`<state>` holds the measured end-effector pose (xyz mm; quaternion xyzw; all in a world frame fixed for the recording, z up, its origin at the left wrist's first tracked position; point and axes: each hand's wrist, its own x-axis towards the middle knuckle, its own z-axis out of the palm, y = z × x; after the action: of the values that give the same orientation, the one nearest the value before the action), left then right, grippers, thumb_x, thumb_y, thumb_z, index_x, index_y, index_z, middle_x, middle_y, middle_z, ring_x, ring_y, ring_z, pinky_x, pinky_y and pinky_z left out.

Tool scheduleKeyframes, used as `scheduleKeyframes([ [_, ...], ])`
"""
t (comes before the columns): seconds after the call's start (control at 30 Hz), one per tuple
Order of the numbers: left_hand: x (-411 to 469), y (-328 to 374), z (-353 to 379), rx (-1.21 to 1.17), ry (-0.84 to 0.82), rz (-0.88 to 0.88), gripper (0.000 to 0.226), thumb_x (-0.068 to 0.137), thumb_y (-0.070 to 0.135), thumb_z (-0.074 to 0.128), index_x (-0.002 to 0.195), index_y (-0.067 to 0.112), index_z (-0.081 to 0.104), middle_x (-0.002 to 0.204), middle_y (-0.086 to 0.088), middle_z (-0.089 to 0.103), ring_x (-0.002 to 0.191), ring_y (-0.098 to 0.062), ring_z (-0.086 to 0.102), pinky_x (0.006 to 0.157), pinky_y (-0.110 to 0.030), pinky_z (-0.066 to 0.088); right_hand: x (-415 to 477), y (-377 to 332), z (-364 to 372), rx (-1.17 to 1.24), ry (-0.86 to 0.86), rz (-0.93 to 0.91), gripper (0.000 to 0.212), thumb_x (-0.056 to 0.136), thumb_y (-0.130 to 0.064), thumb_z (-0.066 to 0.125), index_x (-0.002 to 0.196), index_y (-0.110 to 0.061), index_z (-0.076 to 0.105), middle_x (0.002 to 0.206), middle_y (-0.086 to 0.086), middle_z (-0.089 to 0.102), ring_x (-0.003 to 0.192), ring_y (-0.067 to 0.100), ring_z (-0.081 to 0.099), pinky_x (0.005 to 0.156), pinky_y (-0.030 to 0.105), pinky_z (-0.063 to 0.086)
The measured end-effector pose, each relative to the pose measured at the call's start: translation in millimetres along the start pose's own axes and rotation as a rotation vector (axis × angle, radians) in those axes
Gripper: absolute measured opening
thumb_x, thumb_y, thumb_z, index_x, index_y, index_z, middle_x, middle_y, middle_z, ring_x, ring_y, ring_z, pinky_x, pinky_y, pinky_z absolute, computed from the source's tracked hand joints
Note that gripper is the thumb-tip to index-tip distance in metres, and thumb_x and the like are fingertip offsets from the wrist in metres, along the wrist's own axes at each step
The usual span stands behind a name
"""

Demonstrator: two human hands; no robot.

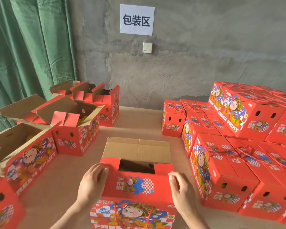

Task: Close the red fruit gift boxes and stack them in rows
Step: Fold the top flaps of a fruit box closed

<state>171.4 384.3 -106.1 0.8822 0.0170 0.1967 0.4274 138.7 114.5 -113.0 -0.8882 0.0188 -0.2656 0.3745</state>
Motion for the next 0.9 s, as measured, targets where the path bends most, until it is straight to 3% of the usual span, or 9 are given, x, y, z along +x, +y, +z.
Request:
scheduleKeyframes([
  [0.1, -9.6, 0.3, 6.3, 0.082, 0.07, 0.017, 0.018, 0.093, 0.011, 0.054, 0.09, 0.006, 0.071, 0.113, -0.001, 0.062, 0.095, -0.025, 0.062, 0.078, -0.031, 0.045, -1.4, 4.2, 3.0, 0.05, 0.032, -0.002, 0.012, 0.09, -0.001, 0.058, 0.089, -0.004, 0.069, 0.094, 0.0, 0.066, 0.093, 0.013, 0.061, 0.083, 0.025, 0.045],
  [0.17, -7.2, -2.6, 6.0, 0.091, 0.08, 0.019, 0.02, 0.094, 0.012, 0.054, 0.082, 0.008, 0.069, 0.1, 0.001, 0.057, 0.076, -0.023, 0.059, 0.068, -0.029, 0.041, 1.2, 6.1, 4.9, 0.06, 0.008, 0.023, 0.015, 0.092, -0.002, 0.055, 0.087, -0.003, 0.069, 0.095, 0.002, 0.065, 0.093, 0.014, 0.06, 0.083, 0.025, 0.044],
  [0.27, -1.9, -5.6, 6.3, 0.1, 0.066, 0.011, 0.023, 0.095, 0.016, 0.053, 0.077, 0.009, 0.067, 0.085, 0.003, 0.05, 0.066, -0.021, 0.053, 0.063, -0.028, 0.038, 11.5, 7.7, 6.1, 0.074, -0.003, 0.086, 0.017, 0.091, -0.003, 0.056, 0.082, 0.002, 0.069, 0.089, 0.007, 0.065, 0.083, 0.019, 0.062, 0.076, 0.026, 0.045],
  [0.4, 2.2, -4.6, 3.4, 0.074, 0.062, -0.024, 0.018, 0.091, 0.018, 0.059, 0.079, 0.009, 0.07, 0.081, -0.001, 0.051, 0.064, -0.019, 0.052, 0.061, -0.028, 0.038, 20.6, 10.3, 7.4, 0.037, -0.009, 0.1, 0.013, 0.087, -0.002, 0.063, 0.08, 0.005, 0.071, 0.088, 0.006, 0.065, 0.077, 0.014, 0.061, 0.067, 0.008, 0.041],
  [0.53, 3.3, -6.9, 2.4, 0.052, 0.066, -0.062, 0.013, 0.089, 0.018, 0.062, 0.082, 0.01, 0.07, 0.08, -0.001, 0.051, 0.063, -0.009, 0.046, 0.059, -0.027, 0.032, 19.3, 13.6, 11.2, 0.067, 0.007, 0.145, 0.01, 0.086, -0.005, 0.065, 0.083, 0.004, 0.069, 0.091, 0.005, 0.065, 0.081, 0.014, 0.061, 0.067, 0.003, 0.039],
  [0.67, 4.5, -7.3, 4.3, 0.078, 0.028, -0.072, 0.017, 0.089, 0.023, 0.063, 0.08, 0.01, 0.069, 0.089, -0.002, 0.046, 0.064, -0.016, 0.048, 0.062, -0.028, 0.036, 20.0, 16.4, 12.5, 0.115, 0.007, 0.17, 0.009, 0.086, -0.005, 0.065, 0.085, 0.003, 0.068, 0.094, 0.004, 0.064, 0.086, 0.016, 0.062, 0.069, 0.005, 0.041],
  [0.77, 4.4, -6.5, 4.2, 0.061, 0.024, -0.083, 0.014, 0.088, 0.023, 0.064, 0.077, 0.016, 0.066, 0.088, 0.0, 0.047, 0.062, -0.008, 0.047, 0.056, -0.025, 0.033, 20.9, 18.0, 13.1, 0.131, -0.003, 0.18, 0.008, 0.085, -0.006, 0.066, 0.09, 0.001, 0.067, 0.097, 0.005, 0.064, 0.09, 0.019, 0.062, 0.07, 0.003, 0.041],
  [0.83, 6.9, -7.2, 1.1, 0.034, 0.018, -0.077, 0.009, 0.085, 0.021, 0.067, 0.08, 0.02, 0.061, 0.086, 0.001, 0.049, 0.064, -0.005, 0.047, 0.055, -0.022, 0.031, 21.4, 19.0, 13.6, 0.126, -0.009, 0.183, 0.019, 0.084, -0.008, 0.068, 0.102, -0.003, 0.062, 0.105, 0.006, 0.061, 0.093, 0.015, 0.059, 0.075, 0.003, 0.04],
  [0.9, 15.0, -10.1, -4.8, 0.011, -0.022, -0.101, 0.019, 0.08, 0.019, 0.072, 0.093, 0.02, 0.058, 0.082, 0.001, 0.054, 0.07, -0.012, 0.052, 0.06, -0.027, 0.036, 24.9, 21.1, 14.1, 0.105, -0.063, 0.209, 0.039, 0.085, -0.012, 0.068, 0.121, -0.007, 0.054, 0.121, 0.003, 0.052, 0.105, 0.013, 0.052, 0.089, 0.013, 0.041],
])
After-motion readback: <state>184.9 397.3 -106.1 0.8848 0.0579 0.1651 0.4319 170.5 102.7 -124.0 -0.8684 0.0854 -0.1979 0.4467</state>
